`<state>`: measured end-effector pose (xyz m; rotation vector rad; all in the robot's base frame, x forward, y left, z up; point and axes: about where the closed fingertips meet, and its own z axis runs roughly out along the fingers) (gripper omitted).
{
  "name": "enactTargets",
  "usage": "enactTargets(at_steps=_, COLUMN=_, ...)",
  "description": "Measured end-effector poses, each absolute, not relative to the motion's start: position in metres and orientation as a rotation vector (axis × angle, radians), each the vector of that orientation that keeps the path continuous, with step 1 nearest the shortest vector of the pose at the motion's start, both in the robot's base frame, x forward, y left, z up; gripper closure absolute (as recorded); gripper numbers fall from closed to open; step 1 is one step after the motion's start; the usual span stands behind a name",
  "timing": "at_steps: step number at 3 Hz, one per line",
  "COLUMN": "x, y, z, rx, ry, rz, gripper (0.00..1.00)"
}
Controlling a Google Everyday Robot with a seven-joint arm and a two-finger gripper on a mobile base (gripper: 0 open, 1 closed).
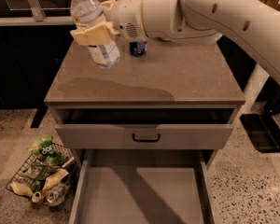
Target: Place blue plastic bottle into middle drawer
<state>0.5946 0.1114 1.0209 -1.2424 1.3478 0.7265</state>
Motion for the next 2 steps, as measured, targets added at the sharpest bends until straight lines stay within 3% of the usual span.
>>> enactTargets(at_steps=2, x=0.534, y=0.039, z=0.972, rx=-1.239, ry=1.318, rz=0.809, gripper=1.0)
